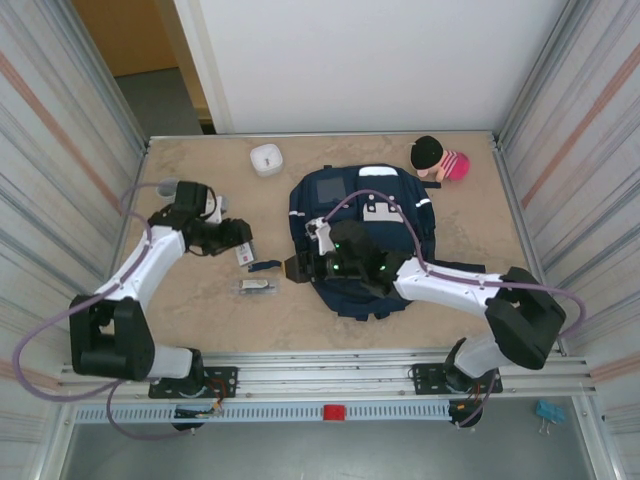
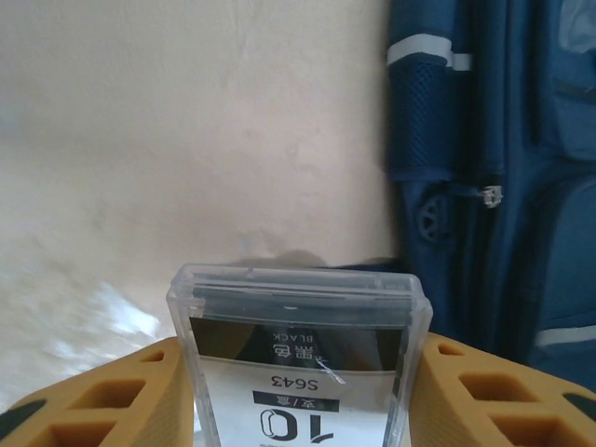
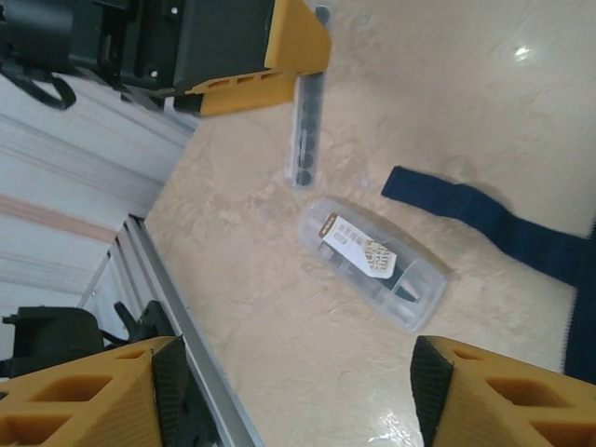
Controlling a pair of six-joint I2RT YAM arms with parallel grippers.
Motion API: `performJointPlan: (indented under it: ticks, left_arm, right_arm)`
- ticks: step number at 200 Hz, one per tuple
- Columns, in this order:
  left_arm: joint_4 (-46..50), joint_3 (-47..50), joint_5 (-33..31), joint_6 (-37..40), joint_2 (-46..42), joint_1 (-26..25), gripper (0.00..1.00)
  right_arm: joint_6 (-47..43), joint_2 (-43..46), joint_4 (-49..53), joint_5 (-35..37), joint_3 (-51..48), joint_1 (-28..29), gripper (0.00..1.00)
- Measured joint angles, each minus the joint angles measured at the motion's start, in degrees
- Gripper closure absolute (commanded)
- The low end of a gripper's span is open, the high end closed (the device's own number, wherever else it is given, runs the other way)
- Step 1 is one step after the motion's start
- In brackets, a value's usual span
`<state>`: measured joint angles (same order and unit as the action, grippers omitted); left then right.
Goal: Pack the student bag
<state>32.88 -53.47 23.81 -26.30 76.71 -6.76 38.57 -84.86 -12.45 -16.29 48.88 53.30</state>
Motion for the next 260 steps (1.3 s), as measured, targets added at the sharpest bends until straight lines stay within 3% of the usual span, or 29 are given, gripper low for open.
performJointPlan:
  ticks: [30,71,126,197,234,260]
  left_arm:
    - [-5.86,7.89,4.68,-12.94,-4.98,0.0,0.56]
    - [-9.86,9.35,8.68,-21.49,-6.86,-0.44,0.56]
    - [-10.91,10.64,9.68,-24.85,-7.63,-1.14,0.57]
    - [-12.13,11.41,9.86,-26.56,-8.55,-1.25,0.57]
    - [-12.17,11.87,9.66,-26.73,-8.81,-1.25,0.53]
    - [-11.74,11.82,9.27,-26.6,-9.03,-1.68,0.45]
  right_arm:
    - [0.22,-4.33,-2.51,-0.07,0.04,0.42,0.4]
    - [0.37,-10.56,-3.91,-1.2,2.73,0.48,0.45]
    - [-0.07,-14.38,-5.18,-2.62,8.04,0.74,0.51]
    - [-2.12,-16.98,-4.07,-2.75,12.52,0.74,0.8]
    - [-2.38,-17.03,-3.28,-2.16,12.52,0.7,0.87]
    - [-3.1,-16.79,-2.49,-2.03,12.5,0.74,0.87]
